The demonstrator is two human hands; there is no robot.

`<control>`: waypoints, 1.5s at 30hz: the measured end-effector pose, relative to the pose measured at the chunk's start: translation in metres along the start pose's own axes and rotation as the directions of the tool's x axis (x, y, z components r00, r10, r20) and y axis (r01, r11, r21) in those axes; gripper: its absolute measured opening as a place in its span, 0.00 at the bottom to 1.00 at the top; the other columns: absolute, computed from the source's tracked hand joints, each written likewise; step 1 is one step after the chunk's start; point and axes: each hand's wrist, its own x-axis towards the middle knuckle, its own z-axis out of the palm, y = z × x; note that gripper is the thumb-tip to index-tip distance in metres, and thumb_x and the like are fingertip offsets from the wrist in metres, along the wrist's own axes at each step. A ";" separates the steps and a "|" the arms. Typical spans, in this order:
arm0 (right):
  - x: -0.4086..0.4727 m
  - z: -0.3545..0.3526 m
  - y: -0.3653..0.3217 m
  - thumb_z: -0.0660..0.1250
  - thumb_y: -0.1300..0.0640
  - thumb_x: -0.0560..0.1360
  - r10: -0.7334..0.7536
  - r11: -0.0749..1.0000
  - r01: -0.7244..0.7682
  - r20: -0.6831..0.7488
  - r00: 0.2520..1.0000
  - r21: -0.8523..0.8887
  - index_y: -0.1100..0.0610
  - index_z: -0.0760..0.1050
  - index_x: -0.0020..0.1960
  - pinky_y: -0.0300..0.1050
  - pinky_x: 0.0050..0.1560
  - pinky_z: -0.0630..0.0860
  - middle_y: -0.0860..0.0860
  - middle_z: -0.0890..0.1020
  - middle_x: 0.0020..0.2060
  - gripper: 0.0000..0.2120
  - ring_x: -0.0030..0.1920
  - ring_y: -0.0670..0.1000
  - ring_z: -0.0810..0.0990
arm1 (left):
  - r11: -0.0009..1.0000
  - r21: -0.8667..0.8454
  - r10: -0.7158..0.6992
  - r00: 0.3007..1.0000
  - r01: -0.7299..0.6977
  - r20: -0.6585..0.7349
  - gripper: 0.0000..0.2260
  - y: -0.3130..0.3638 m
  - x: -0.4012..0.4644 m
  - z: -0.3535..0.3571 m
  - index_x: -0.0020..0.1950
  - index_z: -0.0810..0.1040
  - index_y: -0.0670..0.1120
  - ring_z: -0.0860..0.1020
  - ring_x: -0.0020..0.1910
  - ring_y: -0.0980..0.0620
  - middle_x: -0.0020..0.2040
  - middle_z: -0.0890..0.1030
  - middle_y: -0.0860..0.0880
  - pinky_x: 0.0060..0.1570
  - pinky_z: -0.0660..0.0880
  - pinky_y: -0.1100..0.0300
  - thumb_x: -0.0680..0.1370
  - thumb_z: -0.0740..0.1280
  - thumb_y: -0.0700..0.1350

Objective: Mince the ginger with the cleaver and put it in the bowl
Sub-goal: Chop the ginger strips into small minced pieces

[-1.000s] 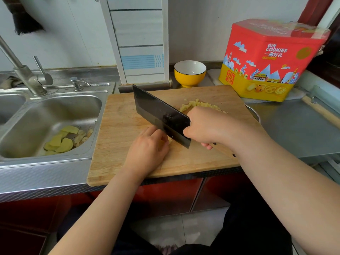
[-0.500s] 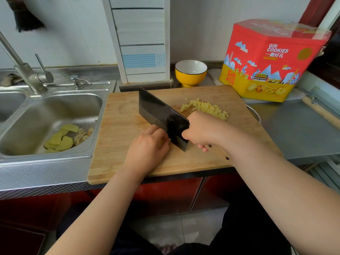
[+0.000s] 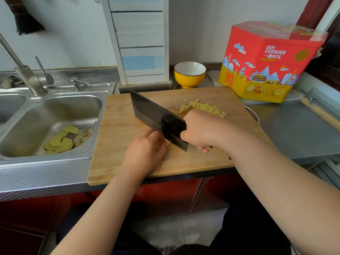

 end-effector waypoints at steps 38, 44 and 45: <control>0.006 0.012 -0.007 0.58 0.60 0.80 -0.002 0.999 0.003 0.045 0.999 -0.036 0.59 0.67 0.52 0.37 0.24 0.69 0.56 0.75 0.25 0.03 0.20 0.51 0.72 | 0.999 -0.030 0.020 0.999 -0.019 0.028 0.08 -0.007 -0.003 0.002 0.41 0.78 0.45 0.74 0.36 0.48 0.40 0.75 0.49 0.31 0.71 0.57 0.74 0.63 0.48; 0.014 0.016 -0.007 0.59 0.59 0.79 -0.002 1.000 0.002 0.001 1.000 -0.030 0.59 0.67 0.44 0.38 0.25 0.70 0.55 0.76 0.24 0.05 0.20 0.51 0.74 | 1.000 -0.021 0.003 0.999 -0.002 0.041 0.04 -0.005 -0.005 0.000 0.42 0.77 0.45 0.74 0.35 0.48 0.41 0.75 0.49 0.31 0.66 0.60 0.74 0.67 0.45; 0.014 0.014 -0.005 0.59 0.59 0.79 0.006 1.000 -0.006 -0.004 1.000 -0.026 0.59 0.65 0.40 0.38 0.25 0.71 0.55 0.76 0.24 0.10 0.20 0.51 0.74 | 1.000 -0.030 -0.003 0.999 0.004 0.036 0.04 -0.004 -0.007 -0.002 0.42 0.76 0.45 0.73 0.34 0.49 0.43 0.75 0.49 0.31 0.66 0.60 0.74 0.68 0.44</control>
